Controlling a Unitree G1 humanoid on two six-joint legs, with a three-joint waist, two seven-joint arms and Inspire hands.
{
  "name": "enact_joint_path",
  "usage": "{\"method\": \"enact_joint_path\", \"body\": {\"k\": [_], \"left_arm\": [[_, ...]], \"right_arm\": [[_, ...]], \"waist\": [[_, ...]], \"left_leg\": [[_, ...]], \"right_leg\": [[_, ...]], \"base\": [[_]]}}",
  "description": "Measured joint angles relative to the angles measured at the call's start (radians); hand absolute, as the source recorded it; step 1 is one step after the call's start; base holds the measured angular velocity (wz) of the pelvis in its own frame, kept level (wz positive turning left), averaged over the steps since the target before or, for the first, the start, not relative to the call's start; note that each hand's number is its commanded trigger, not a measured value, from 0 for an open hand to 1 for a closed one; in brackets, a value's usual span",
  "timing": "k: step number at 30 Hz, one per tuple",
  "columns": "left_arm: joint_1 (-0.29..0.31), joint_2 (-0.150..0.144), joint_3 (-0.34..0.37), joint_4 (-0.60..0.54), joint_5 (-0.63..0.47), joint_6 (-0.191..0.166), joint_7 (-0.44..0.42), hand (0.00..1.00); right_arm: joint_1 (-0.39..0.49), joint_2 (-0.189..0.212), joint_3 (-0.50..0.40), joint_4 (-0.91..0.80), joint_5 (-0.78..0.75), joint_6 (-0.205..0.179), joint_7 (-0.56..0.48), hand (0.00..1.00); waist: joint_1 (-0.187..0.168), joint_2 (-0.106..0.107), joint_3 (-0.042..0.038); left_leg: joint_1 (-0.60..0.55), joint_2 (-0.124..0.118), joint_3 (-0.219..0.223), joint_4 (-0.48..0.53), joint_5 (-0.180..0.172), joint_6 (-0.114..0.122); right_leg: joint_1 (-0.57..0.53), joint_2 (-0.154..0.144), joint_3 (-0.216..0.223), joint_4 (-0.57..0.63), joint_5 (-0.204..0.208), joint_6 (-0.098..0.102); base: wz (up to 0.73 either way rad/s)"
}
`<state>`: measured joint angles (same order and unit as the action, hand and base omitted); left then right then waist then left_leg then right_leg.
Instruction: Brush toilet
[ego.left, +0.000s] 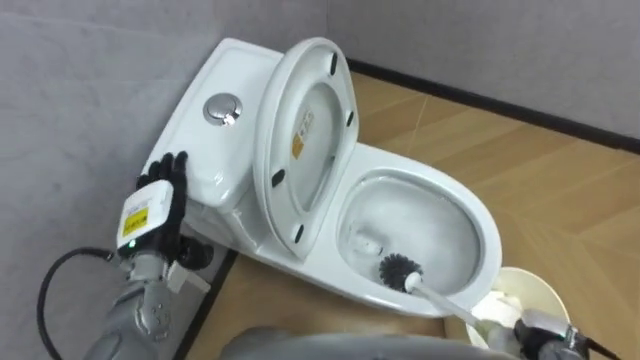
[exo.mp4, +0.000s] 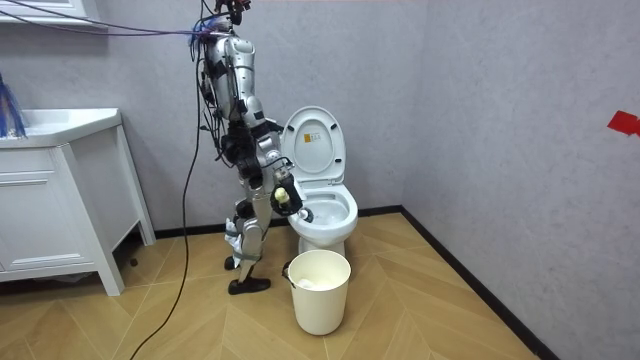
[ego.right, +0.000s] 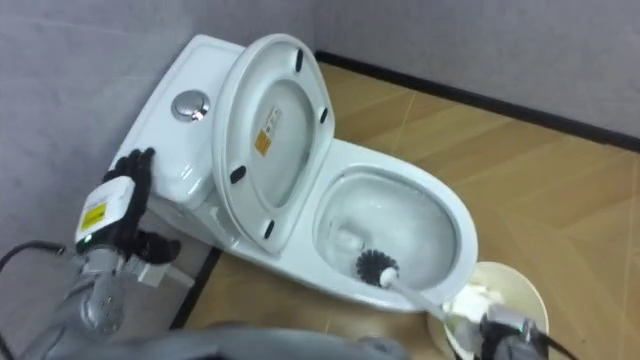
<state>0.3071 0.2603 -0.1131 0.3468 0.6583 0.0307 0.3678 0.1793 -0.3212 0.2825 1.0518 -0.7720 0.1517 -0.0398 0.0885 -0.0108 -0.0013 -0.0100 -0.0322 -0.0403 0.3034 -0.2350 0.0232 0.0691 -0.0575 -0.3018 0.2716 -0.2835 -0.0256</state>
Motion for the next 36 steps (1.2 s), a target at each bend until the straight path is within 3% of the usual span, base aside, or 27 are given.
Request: {"method": "enact_joint_path", "body": {"k": [4, 9, 13, 16, 18, 21, 24, 28, 32, 36], "left_arm": [[0.021, -0.006, 0.040, -0.042, 0.003, -0.013, 0.044, 0.00], [0.043, -0.012, 0.084, -0.061, -0.001, -0.056, 0.093, 0.00], [0.068, -0.038, 0.093, 0.066, -0.050, -0.097, 0.168, 0.00], [0.086, -0.053, 0.112, 0.181, -0.127, -0.096, 0.184, 0.00], [0.097, -0.061, 0.127, 0.237, -0.179, -0.088, 0.186, 0.00], [0.097, -0.078, 0.142, 0.311, -0.263, -0.073, 0.185, 0.00], [0.053, -0.097, 0.151, 0.421, -0.335, -0.052, 0.152, 0.00], [0.001, -0.097, 0.162, 0.565, -0.387, -0.024, 0.060, 0.00], [-0.016, -0.097, 0.185, 0.611, -0.381, -0.005, -0.047, 0.00], [-0.026, -0.097, 0.176, 0.618, -0.383, 0.010, -0.102, 0.00]], "right_arm": [[0.021, 0.011, -0.004, 0.033, 0.027, -0.023, 0.015, 1.00], [0.018, 0.015, -0.054, 0.072, 0.050, -0.032, 0.045, 1.00], [0.039, 0.031, -0.133, 0.092, 0.095, -0.030, 0.028, 1.00], [0.051, 0.071, -0.203, 0.112, 0.132, -0.030, -0.025, 1.00], [0.051, 0.084, -0.240, 0.113, 0.168, -0.032, -0.058, 1.00], [0.043, 0.103, -0.339, 0.112, 0.235, -0.047, -0.153, 1.00], [0.039, 0.116, -0.353, 0.112, 0.258, -0.072, -0.220, 1.00], [0.038, 0.167, -0.391, 0.112, 0.271, -0.108, -0.295, 1.00], [0.037, 0.180, -0.456, 0.109, 0.342, -0.130, -0.376, 1.00], [0.049, 0.180, -0.463, 0.095, 0.376, -0.129, -0.417, 1.00]], "waist": [[0.027, -0.005, 0.0012], [0.039, -0.001, 0.0018], [0.048, -0.009, 0.0025], [0.041, -0.030, -0.0023], [0.041, -0.036, 0.0006], [-0.008, -0.042, 0.0028], [-0.034, -0.038, 0.0032], [-0.073, -0.025, 0.0036], [-0.118, -0.007, 0.0005], [-0.141, 0.001, 0.0002]], "left_leg": [[0.005, 0.001, -0.030, 0.001, 0.000, 0.000], [0.018, -0.009, -0.046, -0.004, 0.001, -0.002], [0.069, -0.010, -0.046, -0.047, 0.006, -0.009], [0.099, -0.006, -0.039, -0.071, 0.006, -0.010], [0.115, 0.002, -0.014, -0.084, 0.006, -0.010], [0.123, 0.002, -0.013, -0.086, 0.006, -0.010], [0.133, 0.006, 0.016, -0.095, 0.006, -0.010], [0.143, 0.012, 0.059, -0.109, 0.006, -0.010], [0.145, 0.020, 0.118, -0.116, 0.006, -0.010], [0.159, 0.024, 0.161, -0.120, 0.006, -0.010]], "right_leg": [[0.017, 0.002, 0.000, -0.008, 0.000, 0.000], [0.041, 0.007, 0.002, -0.030, 0.000, 0.000], [0.066, 0.008, 0.031, -0.045, -0.003, -0.001], [0.075, 0.022, 0.076, -0.053, -0.002, -0.003], [0.075, 0.028, 0.105, -0.054, 0.002, -0.006], [0.088, 0.031, 0.110, -0.071, 0.011, -0.005], [0.085, 0.033, 0.139, -0.069, 0.011, -0.005], [0.073, 0.041, 0.190, -0.066, 0.013, -0.005], [0.051, 0.049, 0.253, -0.066, 0.026, -0.004], [0.039, 0.058, 0.310, -0.054, 0.032, -0.005]], "base": [[0.19], [0.10], [-0.16], [-0.31], [-0.42], [-0.09], [-0.17], [-0.25], [-0.38], [-0.51]]}}
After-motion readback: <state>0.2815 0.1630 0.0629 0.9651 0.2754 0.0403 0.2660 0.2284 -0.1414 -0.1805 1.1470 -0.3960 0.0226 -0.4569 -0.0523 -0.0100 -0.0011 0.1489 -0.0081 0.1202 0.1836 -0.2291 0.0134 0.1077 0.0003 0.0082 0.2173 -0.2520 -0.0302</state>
